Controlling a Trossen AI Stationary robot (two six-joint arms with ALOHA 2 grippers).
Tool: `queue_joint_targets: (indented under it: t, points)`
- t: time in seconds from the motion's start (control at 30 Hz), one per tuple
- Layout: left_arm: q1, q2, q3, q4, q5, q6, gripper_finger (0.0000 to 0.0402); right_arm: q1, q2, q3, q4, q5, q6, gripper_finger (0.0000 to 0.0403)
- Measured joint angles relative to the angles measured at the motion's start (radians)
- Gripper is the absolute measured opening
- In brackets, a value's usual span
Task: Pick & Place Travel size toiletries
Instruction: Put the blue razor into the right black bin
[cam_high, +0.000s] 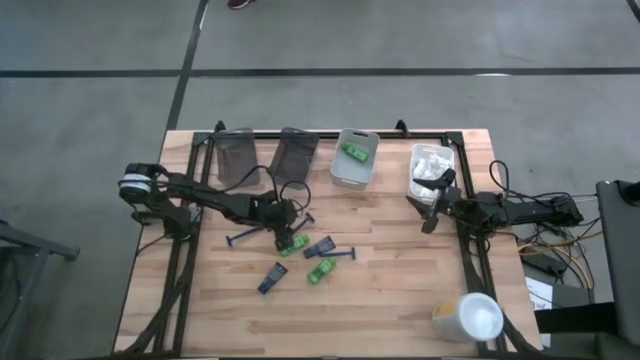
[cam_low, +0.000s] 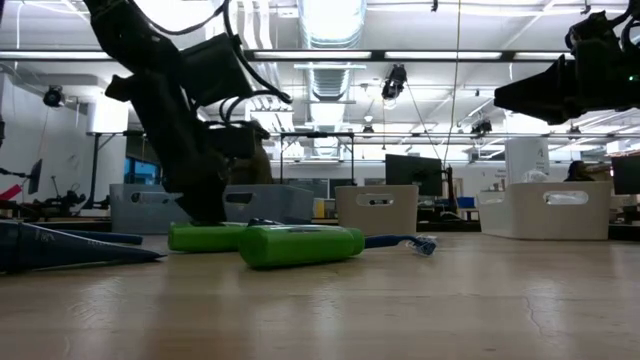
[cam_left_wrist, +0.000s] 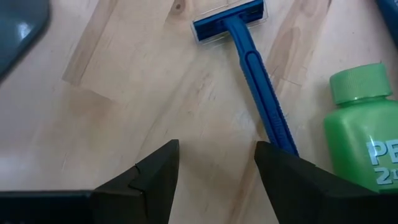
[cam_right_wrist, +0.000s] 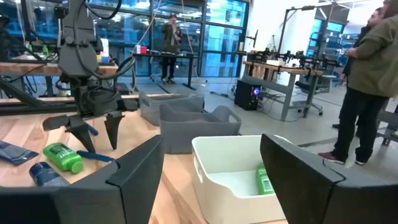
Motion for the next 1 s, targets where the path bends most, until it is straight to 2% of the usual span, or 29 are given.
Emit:
queue_joint_targets:
  t: [0.83,1.0]
  points:
    - [-0.004,-0.012,-0.002,-0.018,-0.022,-0.106,0.022,0.0,0.0,-0.001,0.0,0.0,0.0,0.0335]
    - [-0.004,-0.023,0.011,0.005,-0.026,-0.192,0.022,0.0,0.0,-0.001,0.0,0.0,0.0,0.0347]
